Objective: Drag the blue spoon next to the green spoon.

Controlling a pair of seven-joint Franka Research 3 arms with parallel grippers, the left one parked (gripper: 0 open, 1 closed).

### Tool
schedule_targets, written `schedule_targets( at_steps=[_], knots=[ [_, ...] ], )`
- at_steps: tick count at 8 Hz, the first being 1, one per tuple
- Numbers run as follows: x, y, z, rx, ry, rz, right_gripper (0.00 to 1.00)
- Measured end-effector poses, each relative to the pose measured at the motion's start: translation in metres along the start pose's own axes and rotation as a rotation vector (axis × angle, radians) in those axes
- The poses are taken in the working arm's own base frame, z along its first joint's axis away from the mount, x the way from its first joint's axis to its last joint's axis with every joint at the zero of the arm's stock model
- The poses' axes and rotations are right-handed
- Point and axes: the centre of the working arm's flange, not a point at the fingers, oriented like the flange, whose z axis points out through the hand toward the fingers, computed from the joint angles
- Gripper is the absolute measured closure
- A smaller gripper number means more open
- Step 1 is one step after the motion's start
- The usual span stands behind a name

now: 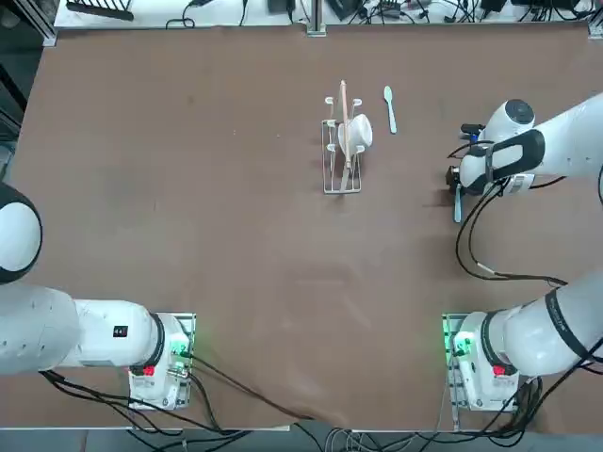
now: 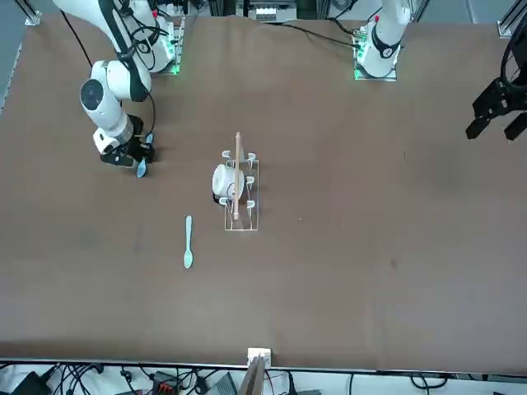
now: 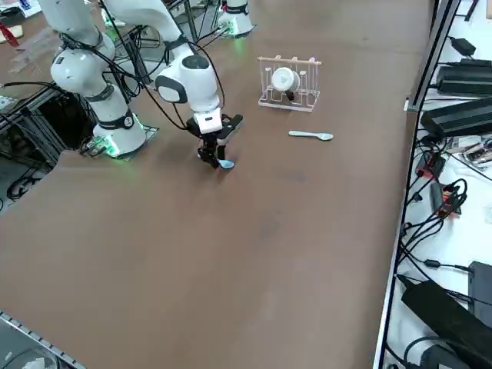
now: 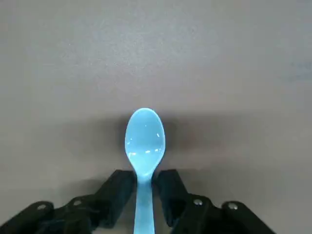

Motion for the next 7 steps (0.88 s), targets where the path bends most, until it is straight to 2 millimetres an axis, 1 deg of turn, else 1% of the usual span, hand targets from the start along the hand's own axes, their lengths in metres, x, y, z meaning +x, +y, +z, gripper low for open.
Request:
schedule_targets(
  at_steps=[3,4,6,7],
  knots=[
    [0.0002,-0.0002,-0.0011,0.001,0.001,0.000,0.72],
    [0.0004,-0.0003,-0.0025,0.002,0.003,0.000,0.75],
    [0.0007,-0.0010,-0.0059,0.005,0.007,-0.003,0.85],
    [0.0006,-0.0011,-0.0057,0.005,0.007,-0.003,0.85]
  ],
)
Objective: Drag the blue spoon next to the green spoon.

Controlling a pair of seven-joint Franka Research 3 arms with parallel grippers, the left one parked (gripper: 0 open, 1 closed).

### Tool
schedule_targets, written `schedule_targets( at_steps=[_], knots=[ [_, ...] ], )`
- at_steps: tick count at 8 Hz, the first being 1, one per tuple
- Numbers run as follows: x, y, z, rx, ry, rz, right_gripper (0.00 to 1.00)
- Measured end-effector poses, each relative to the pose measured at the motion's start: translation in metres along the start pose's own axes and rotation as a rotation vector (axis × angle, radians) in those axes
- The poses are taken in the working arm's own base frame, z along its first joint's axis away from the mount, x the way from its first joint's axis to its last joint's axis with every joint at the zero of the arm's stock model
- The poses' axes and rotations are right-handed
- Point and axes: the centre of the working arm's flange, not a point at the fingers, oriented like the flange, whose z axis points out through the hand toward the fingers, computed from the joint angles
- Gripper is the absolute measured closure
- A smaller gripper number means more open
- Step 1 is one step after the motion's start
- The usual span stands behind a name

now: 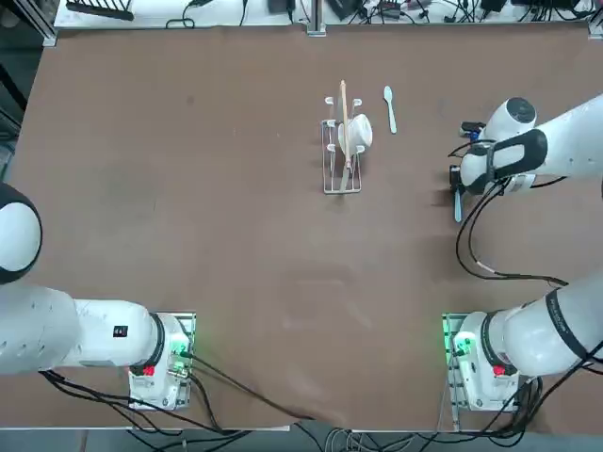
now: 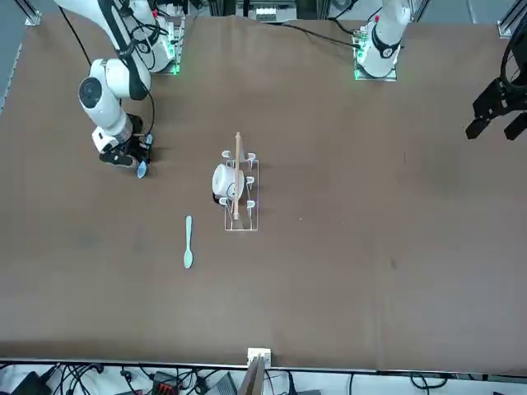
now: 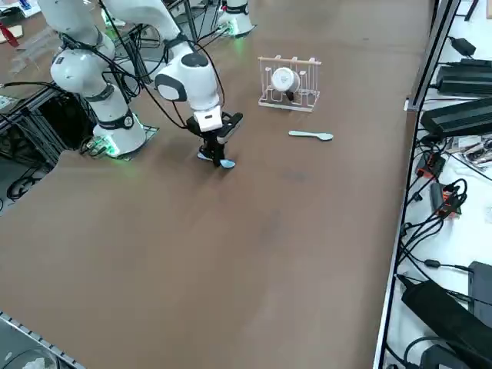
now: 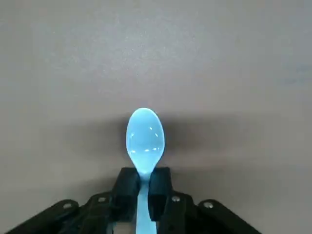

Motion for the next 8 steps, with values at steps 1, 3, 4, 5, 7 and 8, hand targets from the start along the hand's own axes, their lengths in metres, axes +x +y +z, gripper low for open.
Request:
schedule_targets(
  at_steps=[1,3,4,5,7,8],
  knots=[
    [0.000,0.000,0.000,0.000,0.001,0.000,0.85],
    [0.004,-0.003,-0.003,0.002,0.013,-0.006,0.85],
    [0.010,-0.006,-0.009,0.006,0.027,-0.009,0.85],
    [0.020,-0.009,-0.018,0.011,0.042,-0.012,0.85],
    [0.043,-0.016,-0.043,0.020,0.053,-0.018,0.85],
    [0.058,-0.021,-0.058,0.023,0.057,-0.023,0.85]
  ],
)
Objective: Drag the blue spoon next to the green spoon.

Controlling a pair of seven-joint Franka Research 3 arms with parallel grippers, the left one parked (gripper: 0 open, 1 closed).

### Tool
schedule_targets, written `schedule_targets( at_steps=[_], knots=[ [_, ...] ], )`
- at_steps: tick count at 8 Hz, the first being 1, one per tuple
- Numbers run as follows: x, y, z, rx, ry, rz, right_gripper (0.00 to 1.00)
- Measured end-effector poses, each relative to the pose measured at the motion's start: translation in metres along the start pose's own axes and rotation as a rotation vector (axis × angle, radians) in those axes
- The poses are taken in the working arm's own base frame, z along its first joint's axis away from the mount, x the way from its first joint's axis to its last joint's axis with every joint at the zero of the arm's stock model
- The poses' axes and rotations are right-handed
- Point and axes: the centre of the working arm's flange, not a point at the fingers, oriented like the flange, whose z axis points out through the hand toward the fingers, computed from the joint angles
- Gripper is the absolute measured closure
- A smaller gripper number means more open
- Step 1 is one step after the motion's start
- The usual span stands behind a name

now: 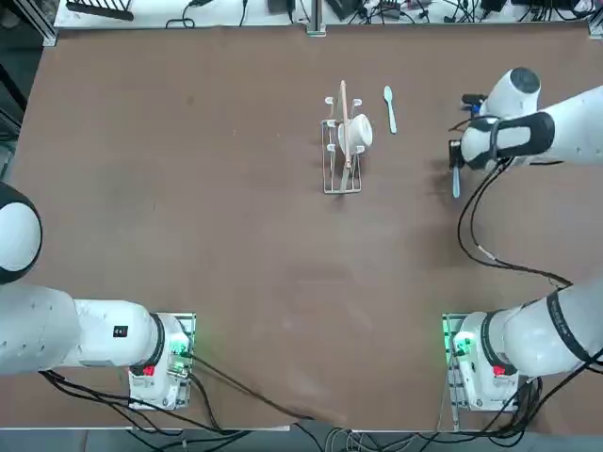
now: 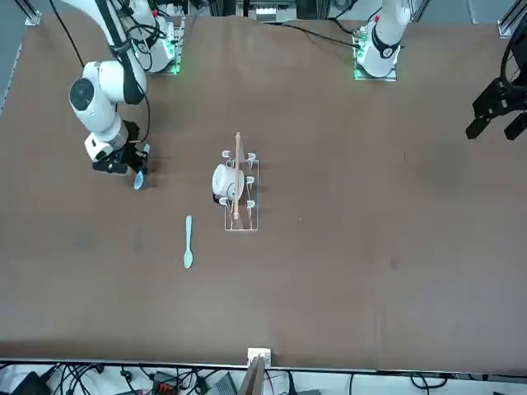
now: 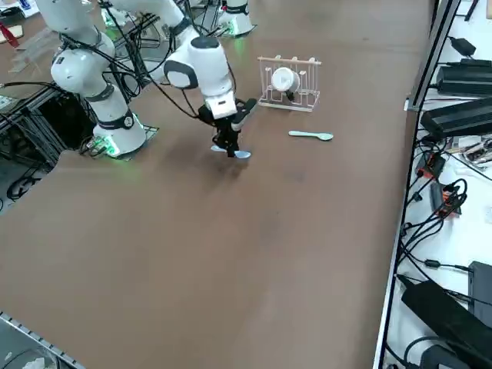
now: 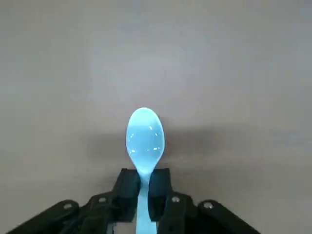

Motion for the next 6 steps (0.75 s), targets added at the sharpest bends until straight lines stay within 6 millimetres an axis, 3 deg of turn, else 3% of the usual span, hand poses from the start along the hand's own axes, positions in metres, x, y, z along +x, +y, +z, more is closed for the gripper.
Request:
schedule_targets(
  at_steps=[2,4,6],
  knots=[
    [0.038,-0.018,-0.031,0.000,-0.007,-0.023,0.85],
    [0.091,-0.037,-0.063,-0.015,-0.032,-0.042,0.85],
    [0.145,-0.063,-0.082,-0.036,-0.041,-0.066,0.85]
  ],
)
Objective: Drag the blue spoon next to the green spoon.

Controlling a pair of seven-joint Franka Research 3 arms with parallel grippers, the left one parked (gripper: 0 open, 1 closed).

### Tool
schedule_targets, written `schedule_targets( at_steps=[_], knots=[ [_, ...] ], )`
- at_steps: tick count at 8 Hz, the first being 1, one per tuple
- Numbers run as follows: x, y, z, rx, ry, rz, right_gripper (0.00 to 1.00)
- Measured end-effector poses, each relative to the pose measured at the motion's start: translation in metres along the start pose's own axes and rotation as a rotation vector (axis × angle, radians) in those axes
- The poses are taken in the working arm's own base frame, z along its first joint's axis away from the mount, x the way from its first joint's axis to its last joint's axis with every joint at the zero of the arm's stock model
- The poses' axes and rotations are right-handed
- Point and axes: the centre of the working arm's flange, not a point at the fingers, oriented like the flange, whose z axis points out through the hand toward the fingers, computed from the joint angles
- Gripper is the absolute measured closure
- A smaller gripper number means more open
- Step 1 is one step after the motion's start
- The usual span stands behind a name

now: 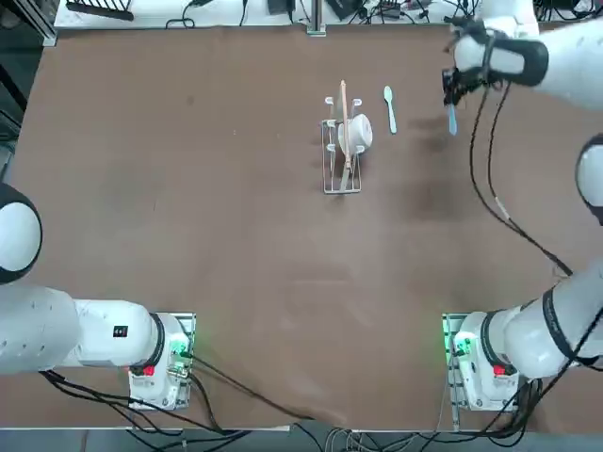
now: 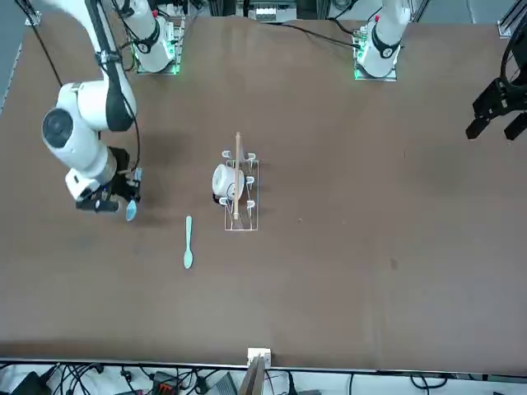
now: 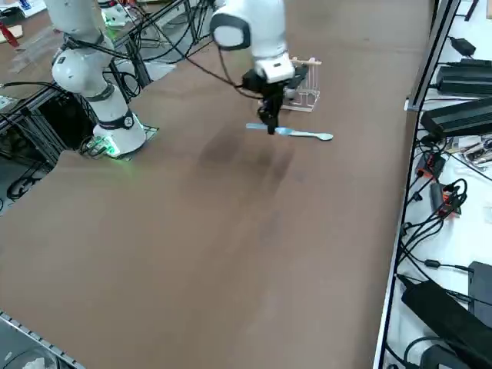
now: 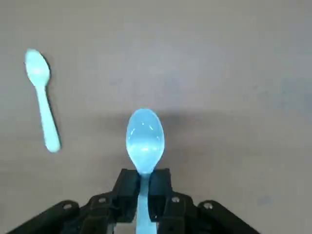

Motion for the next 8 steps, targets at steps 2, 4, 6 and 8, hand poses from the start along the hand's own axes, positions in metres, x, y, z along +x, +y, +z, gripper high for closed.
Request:
schedule_targets(
  at_steps=[2,4,6,8],
  knots=[
    [0.039,-0.033,0.009,0.025,0.001,-0.016,0.85],
    [0.060,-0.050,0.040,0.032,-0.015,-0.029,0.85],
    [0.067,-0.046,0.076,0.024,-0.051,-0.018,0.85],
    [0.066,-0.042,0.105,0.040,-0.090,0.009,0.85]
  ],
)
